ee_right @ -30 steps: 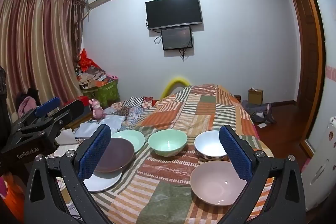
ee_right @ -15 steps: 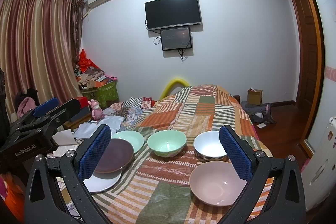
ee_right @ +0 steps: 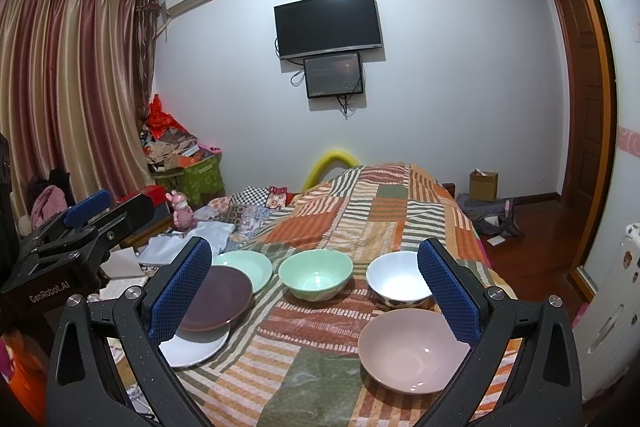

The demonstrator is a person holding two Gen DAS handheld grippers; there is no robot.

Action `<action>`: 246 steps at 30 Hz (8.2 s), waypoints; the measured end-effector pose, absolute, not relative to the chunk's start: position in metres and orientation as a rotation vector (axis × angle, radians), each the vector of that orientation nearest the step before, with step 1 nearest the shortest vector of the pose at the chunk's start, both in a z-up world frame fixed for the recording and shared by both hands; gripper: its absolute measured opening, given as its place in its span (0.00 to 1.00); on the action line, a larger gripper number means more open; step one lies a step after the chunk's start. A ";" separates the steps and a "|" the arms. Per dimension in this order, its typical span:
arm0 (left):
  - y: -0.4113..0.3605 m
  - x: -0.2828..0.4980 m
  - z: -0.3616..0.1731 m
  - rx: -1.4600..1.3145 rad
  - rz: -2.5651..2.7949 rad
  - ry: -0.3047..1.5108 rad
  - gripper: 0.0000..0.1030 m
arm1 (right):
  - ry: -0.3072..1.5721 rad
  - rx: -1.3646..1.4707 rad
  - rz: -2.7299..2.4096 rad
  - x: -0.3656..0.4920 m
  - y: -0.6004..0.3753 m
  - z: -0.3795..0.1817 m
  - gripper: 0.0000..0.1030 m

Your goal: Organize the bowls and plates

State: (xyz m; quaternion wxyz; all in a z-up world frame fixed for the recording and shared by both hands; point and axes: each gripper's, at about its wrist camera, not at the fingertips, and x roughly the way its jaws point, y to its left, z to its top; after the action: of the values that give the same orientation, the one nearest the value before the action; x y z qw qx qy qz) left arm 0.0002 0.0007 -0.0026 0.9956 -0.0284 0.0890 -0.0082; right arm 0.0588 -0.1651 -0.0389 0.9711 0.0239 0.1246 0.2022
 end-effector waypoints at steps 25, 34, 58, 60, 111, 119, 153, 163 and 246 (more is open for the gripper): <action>-0.001 -0.002 -0.001 -0.052 -0.023 0.175 1.00 | 0.253 0.055 0.408 0.058 -0.166 -0.037 1.00; -0.001 -0.002 -0.002 -0.050 -0.021 0.177 1.00 | 0.264 0.062 0.409 0.060 -0.164 -0.042 1.00; 0.056 0.031 -0.038 -0.090 0.048 0.336 1.00 | 0.395 0.036 0.481 0.102 -0.119 -0.073 1.00; 0.066 0.037 -0.043 -0.093 0.065 0.358 1.00 | 0.421 0.034 0.495 0.110 -0.111 -0.079 1.00; 0.282 0.168 -0.223 -0.401 0.135 0.993 0.27 | 0.966 -0.023 0.679 0.232 0.031 -0.217 0.27; 0.282 0.174 -0.230 -0.441 0.066 1.013 0.27 | 0.960 -0.014 0.685 0.234 0.033 -0.218 0.25; 0.212 0.145 -0.182 -0.386 -0.002 0.931 0.27 | 0.870 0.047 0.622 0.204 -0.034 -0.185 0.25; 0.173 0.136 -0.167 -0.359 -0.044 0.911 0.27 | 0.845 0.076 0.581 0.184 -0.072 -0.178 0.25; 0.120 0.090 -0.157 -0.219 -0.010 0.881 0.38 | 0.770 0.075 0.451 0.129 -0.118 -0.158 0.45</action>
State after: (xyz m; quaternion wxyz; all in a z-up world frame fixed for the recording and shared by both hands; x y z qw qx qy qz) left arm 0.0902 0.1198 -0.1570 0.8988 -0.1057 0.4254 -0.0046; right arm 0.1294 -0.1177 -0.1582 0.9013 0.0365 0.3724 0.2181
